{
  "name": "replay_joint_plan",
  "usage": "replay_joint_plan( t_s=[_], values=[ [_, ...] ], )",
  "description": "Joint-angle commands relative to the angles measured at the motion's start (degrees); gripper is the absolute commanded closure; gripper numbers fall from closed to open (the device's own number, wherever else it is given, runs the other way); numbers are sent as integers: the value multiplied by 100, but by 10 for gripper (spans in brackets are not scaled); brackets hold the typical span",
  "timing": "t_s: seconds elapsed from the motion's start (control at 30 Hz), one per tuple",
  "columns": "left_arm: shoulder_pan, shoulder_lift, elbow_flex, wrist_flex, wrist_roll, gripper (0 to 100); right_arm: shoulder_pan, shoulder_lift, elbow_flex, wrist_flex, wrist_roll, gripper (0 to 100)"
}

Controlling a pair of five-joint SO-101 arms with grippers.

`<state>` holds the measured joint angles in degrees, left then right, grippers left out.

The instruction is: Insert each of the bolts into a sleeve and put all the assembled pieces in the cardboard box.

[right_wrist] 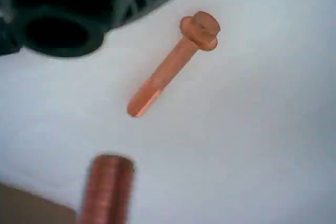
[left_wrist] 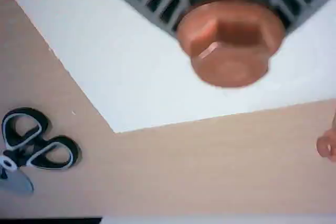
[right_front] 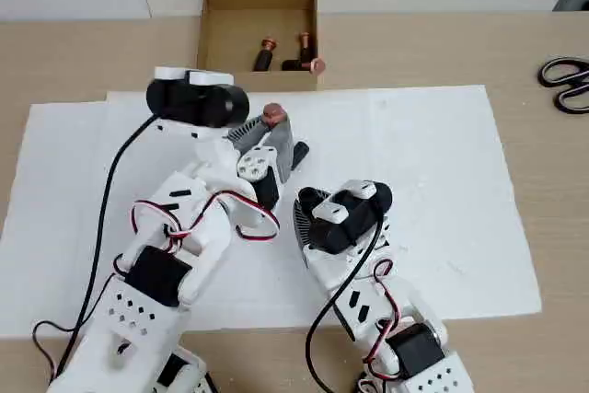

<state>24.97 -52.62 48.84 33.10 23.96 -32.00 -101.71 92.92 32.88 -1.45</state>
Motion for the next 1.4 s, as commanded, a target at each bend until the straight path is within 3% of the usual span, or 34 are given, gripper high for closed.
replay_joint_plan(
  t_s=[0.0, 0.37, 0.57, 0.77, 1.37],
  values=[
    [229, -167, 13, -185, -62, 994, -40, 13, -53, -171, -62, 995],
    [431, -167, 286, -211, -62, 994, -57, 4, -53, -171, -62, 995],
    [422, -176, 752, -967, -62, 994, -57, -4, -53, -171, -62, 995],
    [431, -176, 831, -1029, -53, 994, -57, -13, -53, -171, -62, 995],
    [580, -220, 840, -158, -53, 994, -57, -40, -53, -171, -62, 995]
  ],
)
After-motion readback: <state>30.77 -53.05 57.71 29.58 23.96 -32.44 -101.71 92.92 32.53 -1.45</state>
